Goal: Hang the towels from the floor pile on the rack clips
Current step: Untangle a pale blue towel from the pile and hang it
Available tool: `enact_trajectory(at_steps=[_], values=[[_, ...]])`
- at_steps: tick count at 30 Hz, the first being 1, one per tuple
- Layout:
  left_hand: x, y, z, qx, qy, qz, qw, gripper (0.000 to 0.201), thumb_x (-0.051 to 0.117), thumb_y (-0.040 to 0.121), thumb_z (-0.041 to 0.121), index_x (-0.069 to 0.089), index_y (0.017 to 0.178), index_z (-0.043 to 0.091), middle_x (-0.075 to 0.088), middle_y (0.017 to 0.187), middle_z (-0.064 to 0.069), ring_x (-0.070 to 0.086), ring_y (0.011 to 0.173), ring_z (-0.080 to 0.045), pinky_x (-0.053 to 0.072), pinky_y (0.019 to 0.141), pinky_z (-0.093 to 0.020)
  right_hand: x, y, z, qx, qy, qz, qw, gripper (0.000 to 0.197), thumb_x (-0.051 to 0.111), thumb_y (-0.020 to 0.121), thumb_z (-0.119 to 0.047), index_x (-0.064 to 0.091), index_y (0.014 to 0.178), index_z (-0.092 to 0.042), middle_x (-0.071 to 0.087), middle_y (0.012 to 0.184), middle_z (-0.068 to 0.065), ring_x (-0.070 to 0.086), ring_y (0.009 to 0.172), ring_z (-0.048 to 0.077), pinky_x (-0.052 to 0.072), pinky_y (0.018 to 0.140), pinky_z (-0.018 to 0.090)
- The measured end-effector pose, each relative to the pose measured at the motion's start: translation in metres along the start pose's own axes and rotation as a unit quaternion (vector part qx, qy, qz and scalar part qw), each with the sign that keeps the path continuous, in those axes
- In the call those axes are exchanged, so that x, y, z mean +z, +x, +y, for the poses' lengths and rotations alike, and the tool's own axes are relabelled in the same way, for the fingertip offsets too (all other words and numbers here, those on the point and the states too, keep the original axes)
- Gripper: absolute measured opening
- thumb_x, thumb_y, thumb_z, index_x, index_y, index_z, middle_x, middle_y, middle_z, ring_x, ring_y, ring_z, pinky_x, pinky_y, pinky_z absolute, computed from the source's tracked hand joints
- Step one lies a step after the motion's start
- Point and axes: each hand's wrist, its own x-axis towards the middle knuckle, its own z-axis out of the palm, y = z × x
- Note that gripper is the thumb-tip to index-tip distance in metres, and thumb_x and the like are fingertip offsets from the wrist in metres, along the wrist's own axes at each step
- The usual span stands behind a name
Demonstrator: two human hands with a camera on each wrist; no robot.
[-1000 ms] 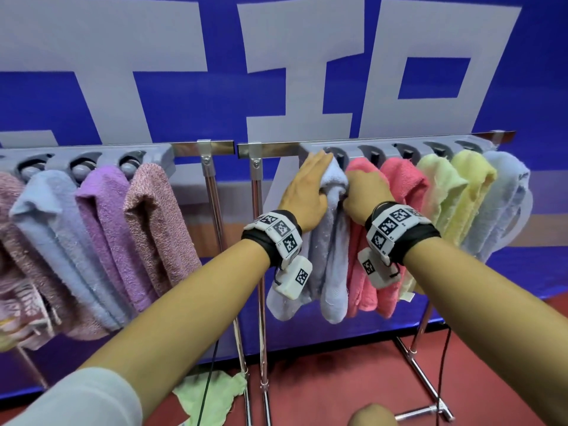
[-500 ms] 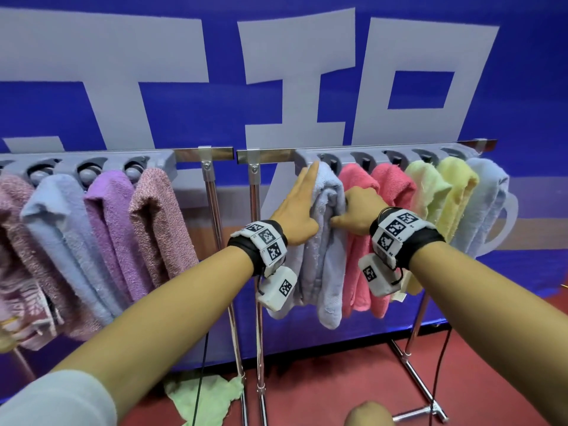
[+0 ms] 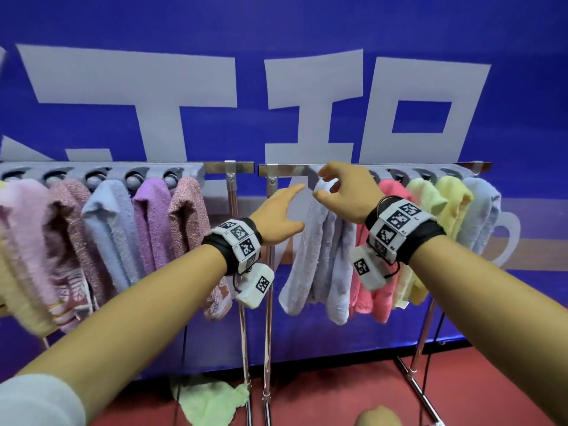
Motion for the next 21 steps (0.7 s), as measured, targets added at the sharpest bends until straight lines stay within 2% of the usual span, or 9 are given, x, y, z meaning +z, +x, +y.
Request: enact_trajectory(at_steps=[4, 7, 12, 15, 18, 21], values=[[-0.016, -0.025, -0.011, 0.008, 0.064, 0.004, 0.998, 0.075, 0.067, 0.086, 0.023, 0.031, 0.152, 0.018, 0.035, 0.155, -0.007, 0.033, 0.143, -0.021, 0.027, 0.116, -0.034, 0.011, -0.010, -0.021, -0.043, -0.024, -0.033, 0.998, 0.038, 0.067, 0.084, -0.034, 0.063, 0.118, -0.016, 0.063, 0.117, 0.001, 0.060, 0.101, 0.018, 0.043, 0.085, 0.026], [-0.023, -0.052, -0.024, -0.013, 0.091, -0.017, 0.996, 0.070, 0.067, 0.087, 0.025, 0.035, 0.150, 0.018, 0.038, 0.153, -0.007, 0.035, 0.141, -0.022, 0.028, 0.115, -0.033, 0.023, -0.022, -0.033, -0.076, -0.049, -0.085, 0.992, 0.044, 0.068, 0.085, -0.039, 0.060, 0.123, -0.017, 0.060, 0.124, 0.002, 0.057, 0.110, 0.018, 0.037, 0.088, 0.023], [-0.024, -0.093, -0.041, -0.042, 0.130, -0.078, 0.987, 0.070, 0.067, 0.088, 0.025, 0.034, 0.150, 0.020, 0.040, 0.151, -0.010, 0.038, 0.138, -0.024, 0.030, 0.112, -0.033, 0.053, -0.041, -0.048, -0.065, -0.088, -0.178, 0.978, 0.045, 0.063, 0.089, -0.036, 0.057, 0.128, -0.015, 0.055, 0.127, 0.009, 0.056, 0.113, 0.025, 0.042, 0.093, 0.033], [-0.024, -0.108, -0.045, -0.061, 0.132, -0.077, 0.986, 0.076, 0.069, 0.086, 0.027, 0.031, 0.152, 0.022, 0.041, 0.150, -0.010, 0.040, 0.137, -0.026, 0.032, 0.112, -0.036, 0.066, -0.048, -0.056, -0.047, -0.096, -0.217, 0.970, 0.048, 0.062, 0.089, -0.035, 0.054, 0.132, -0.014, 0.056, 0.129, 0.011, 0.054, 0.116, 0.026, 0.042, 0.095, 0.033], [-0.025, -0.122, -0.046, -0.067, 0.133, -0.077, 0.986, 0.076, 0.069, 0.085, 0.029, 0.032, 0.151, 0.021, 0.044, 0.146, -0.011, 0.044, 0.132, -0.027, 0.037, 0.109, -0.039, 0.077, -0.054, -0.065, -0.041, -0.081, -0.237, 0.967, 0.053, 0.064, 0.088, -0.037, 0.052, 0.134, -0.014, 0.058, 0.128, 0.011, 0.057, 0.112, 0.026, 0.043, 0.089, 0.032], [-0.024, -0.137, -0.049, -0.072, 0.122, -0.088, 0.986, 0.080, 0.062, 0.078, 0.039, 0.033, 0.150, 0.020, 0.049, 0.141, -0.012, 0.047, 0.127, -0.027, 0.039, 0.107, -0.043, 0.089, -0.063, -0.074, -0.041, -0.069, -0.252, 0.964, 0.059, 0.066, 0.086, -0.042, 0.049, 0.135, -0.016, 0.059, 0.130, 0.010, 0.058, 0.111, 0.027, 0.048, 0.093, 0.036]])
